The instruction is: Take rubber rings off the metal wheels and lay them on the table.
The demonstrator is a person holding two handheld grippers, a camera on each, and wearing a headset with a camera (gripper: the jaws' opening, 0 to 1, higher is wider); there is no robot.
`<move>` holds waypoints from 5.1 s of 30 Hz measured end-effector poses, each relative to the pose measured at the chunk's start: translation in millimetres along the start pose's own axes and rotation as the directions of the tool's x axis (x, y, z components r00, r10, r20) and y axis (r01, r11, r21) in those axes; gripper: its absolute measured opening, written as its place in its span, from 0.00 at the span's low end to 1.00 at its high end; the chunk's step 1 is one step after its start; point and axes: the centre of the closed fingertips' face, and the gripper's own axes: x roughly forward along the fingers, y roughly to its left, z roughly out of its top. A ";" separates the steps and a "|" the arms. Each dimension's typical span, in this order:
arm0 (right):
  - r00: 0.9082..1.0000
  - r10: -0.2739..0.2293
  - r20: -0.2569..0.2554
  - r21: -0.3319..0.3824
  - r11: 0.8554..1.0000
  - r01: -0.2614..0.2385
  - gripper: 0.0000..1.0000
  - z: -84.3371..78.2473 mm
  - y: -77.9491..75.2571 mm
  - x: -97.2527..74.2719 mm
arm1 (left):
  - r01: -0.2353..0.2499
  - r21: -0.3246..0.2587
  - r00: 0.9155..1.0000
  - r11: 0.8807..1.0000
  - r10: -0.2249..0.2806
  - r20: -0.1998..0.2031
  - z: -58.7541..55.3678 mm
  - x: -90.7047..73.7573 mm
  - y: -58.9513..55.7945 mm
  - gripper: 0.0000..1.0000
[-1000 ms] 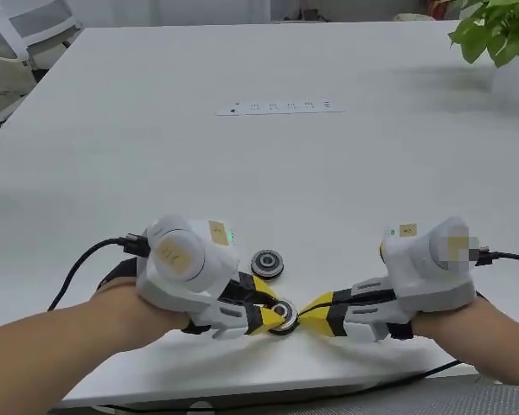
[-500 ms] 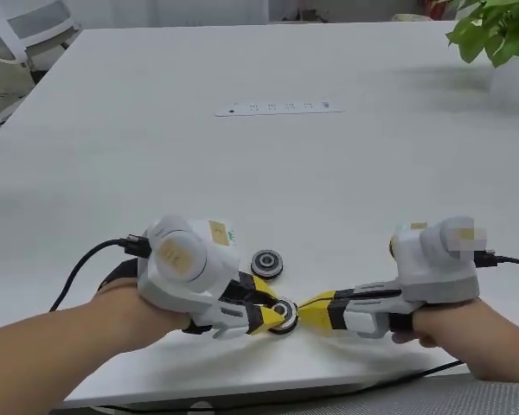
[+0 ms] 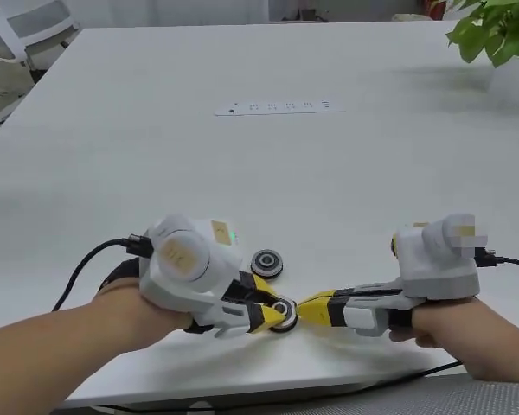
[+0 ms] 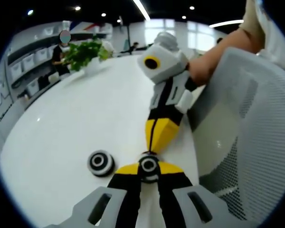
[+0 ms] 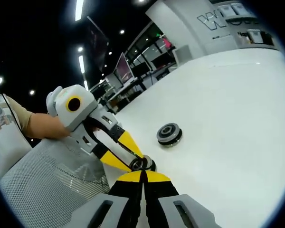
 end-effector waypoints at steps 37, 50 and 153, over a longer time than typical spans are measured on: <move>0.999 0.052 0.001 0.059 0.997 -0.052 0.00 1.6 11.2 3.7 | 0.003 0.006 1.000 1.000 -0.003 -0.022 -0.4 0.2 -1.8 0.12; 0.997 0.075 0.025 0.069 0.995 -0.076 0.00 5.9 15.8 3.6 | 0.007 0.010 1.000 1.000 -0.007 -0.017 0.2 1.0 -2.7 0.13; 0.975 0.186 -0.119 -0.090 0.976 -0.197 0.00 45.7 41.5 35.2 | -0.100 -0.212 0.982 0.972 0.130 0.134 -2.4 -122.9 23.5 0.64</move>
